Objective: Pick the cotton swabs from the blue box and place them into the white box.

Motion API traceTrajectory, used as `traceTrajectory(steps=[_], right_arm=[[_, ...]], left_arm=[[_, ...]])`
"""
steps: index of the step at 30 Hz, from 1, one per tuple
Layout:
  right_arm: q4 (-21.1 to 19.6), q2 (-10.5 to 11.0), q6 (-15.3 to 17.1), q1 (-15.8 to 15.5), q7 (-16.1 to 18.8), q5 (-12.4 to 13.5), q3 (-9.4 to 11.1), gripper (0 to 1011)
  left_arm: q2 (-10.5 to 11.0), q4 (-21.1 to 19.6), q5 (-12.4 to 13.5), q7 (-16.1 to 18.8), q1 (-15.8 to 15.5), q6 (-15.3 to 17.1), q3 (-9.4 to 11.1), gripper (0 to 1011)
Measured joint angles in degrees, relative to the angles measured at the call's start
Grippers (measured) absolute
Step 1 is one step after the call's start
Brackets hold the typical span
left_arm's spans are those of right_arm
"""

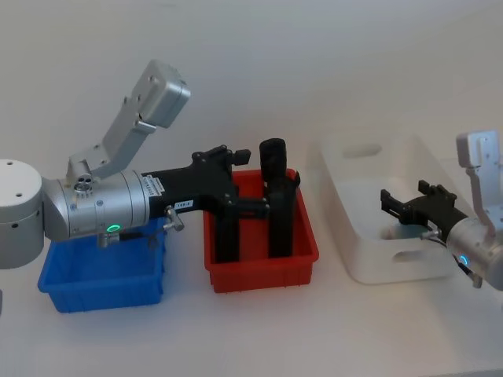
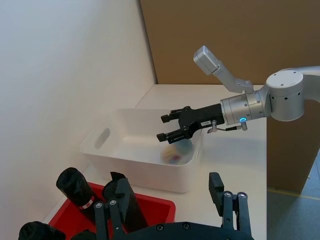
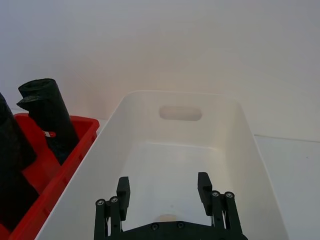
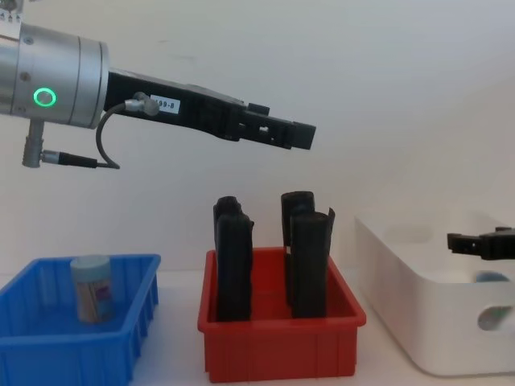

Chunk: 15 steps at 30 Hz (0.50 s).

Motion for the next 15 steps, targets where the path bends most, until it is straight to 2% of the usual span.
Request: traceTrajectory(steps=[4, 7, 15], right_arm=[[1.6, -0.4, -0.6, 1.0, 0.7, -0.2, -0.2, 923], [2.5, -0.5, -1.3, 1.5, 1.1, -0.3, -0.3, 992], [2.9, -0.7, -3.8, 1.8, 1.5, -0.2, -0.3, 1002]], left_arm=[[0.0, 0.0, 0.0, 0.0, 0.0, 0.0, 0.0, 1004], [0.0, 0.0, 0.0, 0.0, 0.0, 0.0, 0.0, 1004], [0.0, 0.0, 0.0, 0.0, 0.0, 0.0, 0.0, 1004]])
